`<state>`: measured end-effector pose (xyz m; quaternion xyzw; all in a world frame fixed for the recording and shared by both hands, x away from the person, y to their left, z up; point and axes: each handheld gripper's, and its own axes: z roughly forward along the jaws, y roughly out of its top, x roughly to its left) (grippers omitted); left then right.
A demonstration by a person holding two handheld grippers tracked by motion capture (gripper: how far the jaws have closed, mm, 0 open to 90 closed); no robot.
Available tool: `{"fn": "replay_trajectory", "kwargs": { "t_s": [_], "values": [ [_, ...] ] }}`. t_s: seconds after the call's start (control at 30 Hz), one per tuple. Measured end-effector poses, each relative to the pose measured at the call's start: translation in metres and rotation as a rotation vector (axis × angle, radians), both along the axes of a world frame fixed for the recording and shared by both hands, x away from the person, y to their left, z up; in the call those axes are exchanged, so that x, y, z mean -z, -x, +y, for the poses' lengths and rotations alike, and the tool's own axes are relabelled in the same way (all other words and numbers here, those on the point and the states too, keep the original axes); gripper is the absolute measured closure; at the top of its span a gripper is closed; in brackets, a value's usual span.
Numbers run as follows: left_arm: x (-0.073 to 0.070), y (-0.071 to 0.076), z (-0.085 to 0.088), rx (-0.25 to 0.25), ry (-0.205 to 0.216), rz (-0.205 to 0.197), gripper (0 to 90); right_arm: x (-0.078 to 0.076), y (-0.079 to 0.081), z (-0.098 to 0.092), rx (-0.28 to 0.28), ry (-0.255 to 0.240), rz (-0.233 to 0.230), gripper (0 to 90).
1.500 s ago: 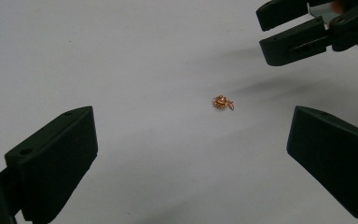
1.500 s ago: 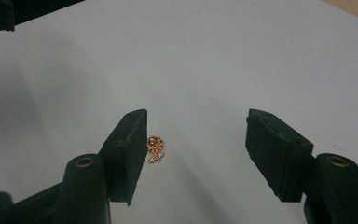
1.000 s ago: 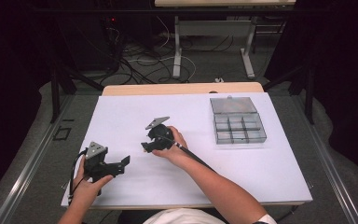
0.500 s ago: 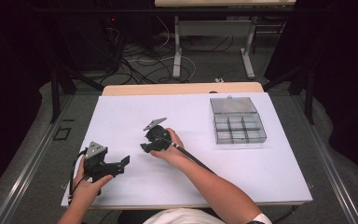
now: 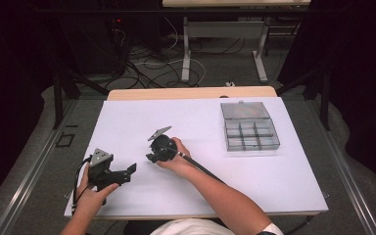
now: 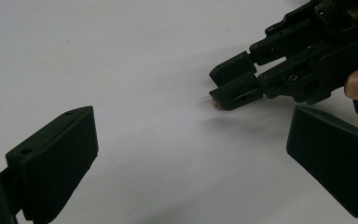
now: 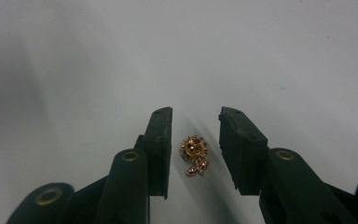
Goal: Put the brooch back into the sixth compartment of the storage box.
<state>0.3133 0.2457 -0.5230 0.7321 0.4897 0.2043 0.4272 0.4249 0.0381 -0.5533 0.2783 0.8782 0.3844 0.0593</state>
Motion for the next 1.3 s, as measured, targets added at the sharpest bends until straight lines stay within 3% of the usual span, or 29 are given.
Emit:
{"fn": "replay_trajectory", "kwargs": {
  "t_s": [0.33, 0.37, 0.4, 0.57, 0.6, 0.9, 0.93, 0.97, 1.03, 1.3],
  "values": [
    [-0.0006, 0.0, 0.0005, 0.006, -0.003, 0.008, 2.2, 0.0033, 0.0002, 0.0015, -0.006, 0.019, 0.011, 67.8],
    [-0.0006, 0.0, 0.0006, 0.006, -0.003, 0.007, 2.2, 0.004, 0.0021, 0.0024, 0.013, 0.024, 0.028, 68.5],
    [-0.0006, 0.0, 0.0007, 0.006, -0.003, 0.007, 2.2, 0.0048, 0.0007, 0.0024, -0.002, 0.024, 0.005, 69.1],
    [-0.0006, 0.0, 0.0006, 0.007, -0.004, 0.008, 2.2, 0.0041, 0.0024, 0.0027, 0.012, 0.036, 0.011, 72.1],
    [-0.0006, 0.0, 0.0005, 0.007, -0.004, 0.008, 2.2, 0.0046, 0.0006, 0.0022, -0.01, 0.041, -0.009, 73.3],
    [-0.0005, -0.0001, 0.0005, 0.007, -0.005, 0.009, 2.3, 0.0043, 0.0019, 0.0023, 0.014, 0.045, 0.0, 77.1],
    [-0.0005, -0.0001, 0.0005, 0.007, -0.005, 0.009, 2.3, 0.0049, -0.0009, 0.0018, -0.013, 0.046, -0.023, 77.1],
    [-0.0005, -0.0001, 0.0005, 0.007, -0.005, 0.008, 2.3, 0.0039, 0.0029, 0.0024, 0.023, 0.043, 0.02, 77.2],
    [-0.0006, 0.0, 0.0006, 0.007, -0.005, 0.007, 2.3, 0.0049, 0.0, 0.0019, 0.0, 0.038, -0.01, 77.2],
    [-0.0007, 0.0, 0.0008, 0.006, -0.005, 0.007, 2.3, 0.0049, -0.0006, 0.0014, -0.005, 0.04, -0.017, 77.3]
  ]
}}
